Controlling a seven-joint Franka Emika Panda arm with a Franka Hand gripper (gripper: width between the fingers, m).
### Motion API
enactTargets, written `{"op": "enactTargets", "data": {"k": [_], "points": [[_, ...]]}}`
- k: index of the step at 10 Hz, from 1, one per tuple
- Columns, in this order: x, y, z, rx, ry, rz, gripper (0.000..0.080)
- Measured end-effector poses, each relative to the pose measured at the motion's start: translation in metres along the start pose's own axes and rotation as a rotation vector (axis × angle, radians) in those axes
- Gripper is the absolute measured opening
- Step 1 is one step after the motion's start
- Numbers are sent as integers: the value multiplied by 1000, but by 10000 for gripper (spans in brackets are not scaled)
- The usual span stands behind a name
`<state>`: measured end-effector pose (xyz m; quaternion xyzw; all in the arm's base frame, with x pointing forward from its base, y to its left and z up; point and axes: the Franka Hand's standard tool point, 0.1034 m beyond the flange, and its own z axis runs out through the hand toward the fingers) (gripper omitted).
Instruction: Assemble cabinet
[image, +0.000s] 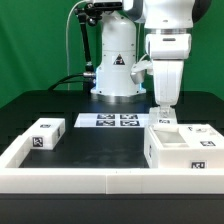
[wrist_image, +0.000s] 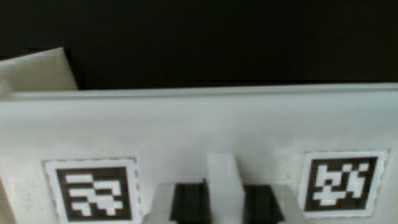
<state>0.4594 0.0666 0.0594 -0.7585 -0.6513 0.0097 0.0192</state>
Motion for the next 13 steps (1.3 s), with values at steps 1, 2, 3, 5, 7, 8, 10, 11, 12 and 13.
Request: {"op": "enactTargets", "data": {"k": [1,2,3,5,7,8,10,11,12,13], "points": [[0,0,0,0,0,-1,70],[0,0,0,0,0,0,70],[0,0,0,0,0,0,70],[1,4,-1,11,-13,-58,70],[2,7,0,6,-9,-82,70],[0,9,0,5,-9,-96,70],[0,9,0,5,-9,-93,70],[0,9,0,5,-9,-93,70],[0,9,0,5,-9,-92,70],[0,23,0,5,-5,-103,70]]}}
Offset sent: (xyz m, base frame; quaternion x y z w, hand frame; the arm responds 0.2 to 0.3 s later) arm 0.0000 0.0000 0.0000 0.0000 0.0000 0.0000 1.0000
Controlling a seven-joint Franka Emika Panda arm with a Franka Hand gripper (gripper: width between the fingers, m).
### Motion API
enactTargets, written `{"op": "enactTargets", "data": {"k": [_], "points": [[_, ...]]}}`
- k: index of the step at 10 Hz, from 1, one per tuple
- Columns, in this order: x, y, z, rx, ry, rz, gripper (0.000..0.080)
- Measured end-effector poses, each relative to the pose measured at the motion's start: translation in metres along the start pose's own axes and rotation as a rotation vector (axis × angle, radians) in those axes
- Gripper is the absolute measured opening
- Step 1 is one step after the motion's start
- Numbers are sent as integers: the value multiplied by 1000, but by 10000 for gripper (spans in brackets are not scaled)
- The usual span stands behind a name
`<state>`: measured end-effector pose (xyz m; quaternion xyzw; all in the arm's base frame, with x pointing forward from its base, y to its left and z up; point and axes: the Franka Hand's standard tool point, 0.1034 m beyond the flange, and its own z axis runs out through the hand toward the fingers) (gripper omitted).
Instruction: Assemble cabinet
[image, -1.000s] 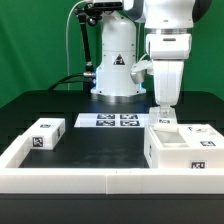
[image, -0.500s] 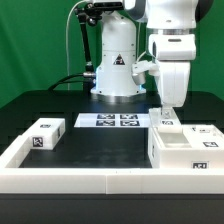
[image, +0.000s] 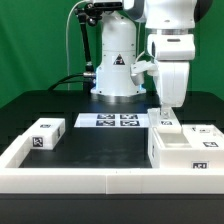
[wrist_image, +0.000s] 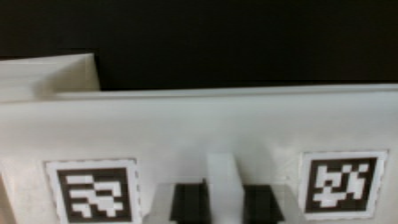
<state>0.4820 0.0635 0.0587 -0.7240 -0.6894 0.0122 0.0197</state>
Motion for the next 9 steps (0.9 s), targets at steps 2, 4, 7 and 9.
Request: {"op": "enactTargets", "data": {"k": [2,4,7,9], "points": [[3,32,0,-27,17,4,70],[-1,52,-2,-49,26,-52,70],[-1,51,-1,-49,27,-42,70],[-3,68,-3,-58,31,-47,70]]}}
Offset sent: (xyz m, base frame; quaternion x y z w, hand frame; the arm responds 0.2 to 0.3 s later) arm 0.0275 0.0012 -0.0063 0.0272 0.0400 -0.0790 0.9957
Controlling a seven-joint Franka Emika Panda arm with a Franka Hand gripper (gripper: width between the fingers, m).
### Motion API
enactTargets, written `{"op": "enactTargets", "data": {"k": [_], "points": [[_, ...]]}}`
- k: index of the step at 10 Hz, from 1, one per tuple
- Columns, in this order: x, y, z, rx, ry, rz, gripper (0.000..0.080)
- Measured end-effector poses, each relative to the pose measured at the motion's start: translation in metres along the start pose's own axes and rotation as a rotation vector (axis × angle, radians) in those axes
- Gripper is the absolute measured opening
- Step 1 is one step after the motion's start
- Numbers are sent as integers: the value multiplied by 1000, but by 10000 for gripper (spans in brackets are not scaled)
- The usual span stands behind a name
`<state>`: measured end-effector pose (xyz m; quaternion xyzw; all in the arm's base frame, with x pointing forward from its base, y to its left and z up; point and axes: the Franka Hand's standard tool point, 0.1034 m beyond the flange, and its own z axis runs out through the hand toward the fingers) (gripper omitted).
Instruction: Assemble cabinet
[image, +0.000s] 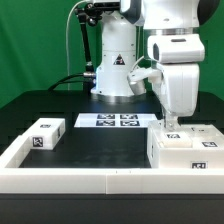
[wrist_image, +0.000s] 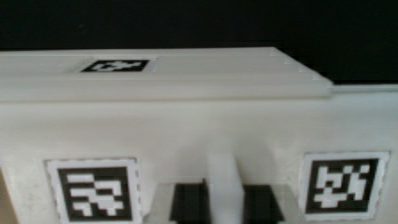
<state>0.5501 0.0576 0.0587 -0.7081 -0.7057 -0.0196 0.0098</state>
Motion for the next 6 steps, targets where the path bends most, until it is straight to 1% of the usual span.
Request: {"op": "enactTargets", "data": {"k": [1,2,3,4,5,6], "points": [[0,7,0,1,1,2,70],[1,20,0,-7,5,5,70],[0,27,2,8,4,5,70],[1,27,2,30,0,4,70],[1,27,2,47,-4,3,70],[1,27,2,46,-4,3,70]]}}
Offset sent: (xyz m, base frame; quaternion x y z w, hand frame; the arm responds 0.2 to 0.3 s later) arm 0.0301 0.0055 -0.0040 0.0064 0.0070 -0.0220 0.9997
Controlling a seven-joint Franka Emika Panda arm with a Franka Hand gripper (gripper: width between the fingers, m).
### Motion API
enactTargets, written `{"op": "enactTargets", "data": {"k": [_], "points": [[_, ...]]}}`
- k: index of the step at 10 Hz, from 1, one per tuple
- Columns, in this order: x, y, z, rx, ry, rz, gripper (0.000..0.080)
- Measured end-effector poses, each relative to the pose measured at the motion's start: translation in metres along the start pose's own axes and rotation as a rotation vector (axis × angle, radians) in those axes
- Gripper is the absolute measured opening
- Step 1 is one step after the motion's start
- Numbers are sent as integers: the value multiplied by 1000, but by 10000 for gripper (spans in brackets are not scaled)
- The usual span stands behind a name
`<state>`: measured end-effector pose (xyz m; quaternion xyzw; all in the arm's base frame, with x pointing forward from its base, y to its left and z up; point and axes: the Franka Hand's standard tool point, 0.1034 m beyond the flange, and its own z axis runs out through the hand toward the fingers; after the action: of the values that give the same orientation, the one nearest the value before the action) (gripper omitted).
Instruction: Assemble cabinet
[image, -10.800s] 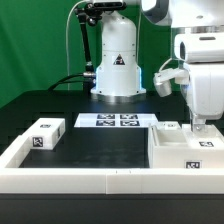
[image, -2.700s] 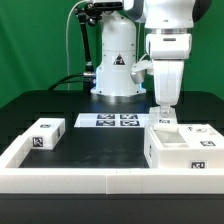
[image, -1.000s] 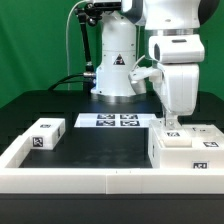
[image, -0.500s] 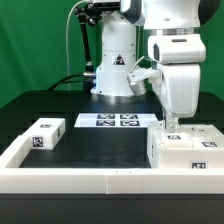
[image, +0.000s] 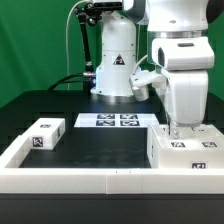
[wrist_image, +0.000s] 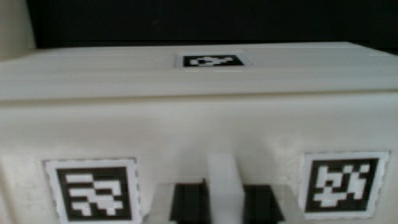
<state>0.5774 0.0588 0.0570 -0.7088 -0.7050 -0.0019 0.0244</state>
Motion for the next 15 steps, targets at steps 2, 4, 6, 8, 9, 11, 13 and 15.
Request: {"op": "enactTargets", "data": {"k": [2,4,6,8,9,11,13,15], "points": [[-1,0,1,1,0,1,147],[-1,0,1,2,0,1,466],[-1,-3,2,9,-2,1,759],[-1,-4,2,13,-3,0,796],[-1,-4,2,14,-3,0,796],[-1,-4,2,13,-3,0,796],[-1,-4,1,13,-3,1,796],[-4,-24,-21,3,-25,53,796]]}}
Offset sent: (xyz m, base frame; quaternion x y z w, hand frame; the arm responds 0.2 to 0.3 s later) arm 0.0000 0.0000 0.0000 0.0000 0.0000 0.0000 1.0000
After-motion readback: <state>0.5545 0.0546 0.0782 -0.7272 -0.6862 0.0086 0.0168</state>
